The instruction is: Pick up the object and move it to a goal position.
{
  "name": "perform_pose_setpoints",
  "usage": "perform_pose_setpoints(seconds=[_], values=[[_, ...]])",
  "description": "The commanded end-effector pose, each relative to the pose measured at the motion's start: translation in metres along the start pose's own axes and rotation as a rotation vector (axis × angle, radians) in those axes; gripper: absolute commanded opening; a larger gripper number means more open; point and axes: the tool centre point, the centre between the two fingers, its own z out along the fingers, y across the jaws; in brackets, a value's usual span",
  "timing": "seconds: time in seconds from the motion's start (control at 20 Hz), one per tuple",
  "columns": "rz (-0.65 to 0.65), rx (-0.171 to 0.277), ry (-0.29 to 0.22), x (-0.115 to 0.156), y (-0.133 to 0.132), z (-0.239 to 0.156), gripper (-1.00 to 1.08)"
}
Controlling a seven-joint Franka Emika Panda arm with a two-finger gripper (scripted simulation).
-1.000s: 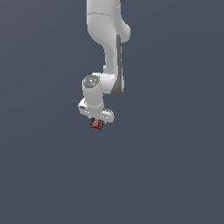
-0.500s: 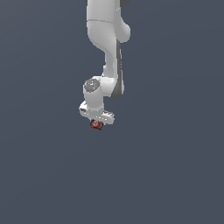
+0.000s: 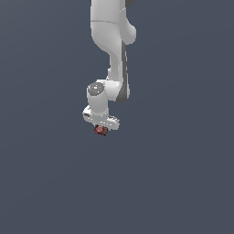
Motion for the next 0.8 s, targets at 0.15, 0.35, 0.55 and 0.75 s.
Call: perform_pose_setpoints(seconds=[0.15,0.35,0.55,0.75], values=[[0.0,0.0,0.0,0.003,0.0,-0.009,-1.0],[0.0,0.0,0.0,0.009,0.0,-0.025,-1.0],[0.001,0.0,0.0,0.018,0.001,-0.049,-1.0],[0.001,0.0,0.0,0.03,0.001,-0.08,-1.0]])
